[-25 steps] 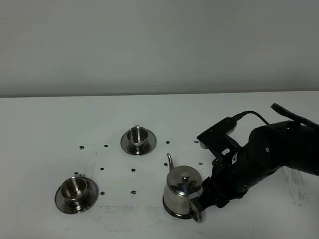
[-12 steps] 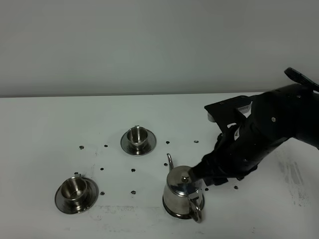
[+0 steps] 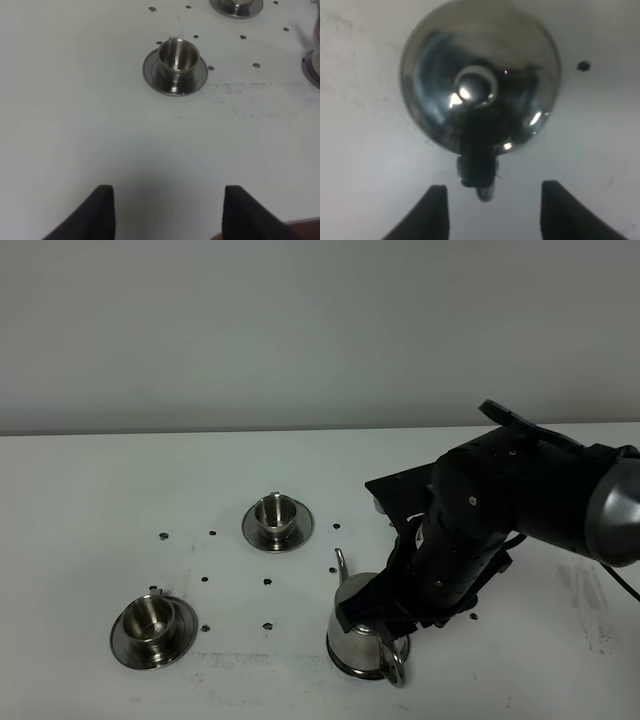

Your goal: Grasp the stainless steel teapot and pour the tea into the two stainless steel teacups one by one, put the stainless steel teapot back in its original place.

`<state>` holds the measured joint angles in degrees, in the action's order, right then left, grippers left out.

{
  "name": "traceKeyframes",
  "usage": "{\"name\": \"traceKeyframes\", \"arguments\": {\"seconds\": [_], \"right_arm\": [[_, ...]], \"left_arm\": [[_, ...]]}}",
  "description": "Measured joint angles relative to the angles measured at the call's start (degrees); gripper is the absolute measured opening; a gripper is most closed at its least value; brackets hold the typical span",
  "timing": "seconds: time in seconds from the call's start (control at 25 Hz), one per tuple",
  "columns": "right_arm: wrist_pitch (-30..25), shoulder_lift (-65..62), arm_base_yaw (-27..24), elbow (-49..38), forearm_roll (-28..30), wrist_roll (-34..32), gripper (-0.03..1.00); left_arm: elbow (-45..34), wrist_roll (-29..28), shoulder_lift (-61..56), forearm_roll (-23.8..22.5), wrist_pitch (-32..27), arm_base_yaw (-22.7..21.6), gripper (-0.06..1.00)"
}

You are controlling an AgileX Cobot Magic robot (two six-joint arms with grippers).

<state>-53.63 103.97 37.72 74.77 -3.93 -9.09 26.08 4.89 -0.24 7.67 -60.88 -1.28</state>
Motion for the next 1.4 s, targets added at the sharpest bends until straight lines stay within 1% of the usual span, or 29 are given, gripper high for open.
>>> {"name": "traceKeyframes", "arguments": {"seconds": [0.2,0.36,0.52,1.08,1.4], "right_arm": [[0.12,0.62,0.5,0.0,2.07,-0.61,0.43],[0.39,1.06,0.93,0.0,3.93,-1.72,0.49],[0.39,1.88,1.15,0.0,3.93,-2.35,0.53],[1.76,3.51,3.18,0.02,3.93,-2.98,0.54],[2.43,6.5,3.13,0.65,5.72,-2.98,0.54]], "left_arm": [[0.0,0.0,0.0,0.0,0.0,0.0,0.5],[0.0,0.0,0.0,0.0,0.0,0.0,0.5],[0.0,0.0,0.0,0.0,0.0,0.0,0.5],[0.0,0.0,0.0,0.0,0.0,0.0,0.5],[0.0,0.0,0.0,0.0,0.0,0.0,0.5]]}}
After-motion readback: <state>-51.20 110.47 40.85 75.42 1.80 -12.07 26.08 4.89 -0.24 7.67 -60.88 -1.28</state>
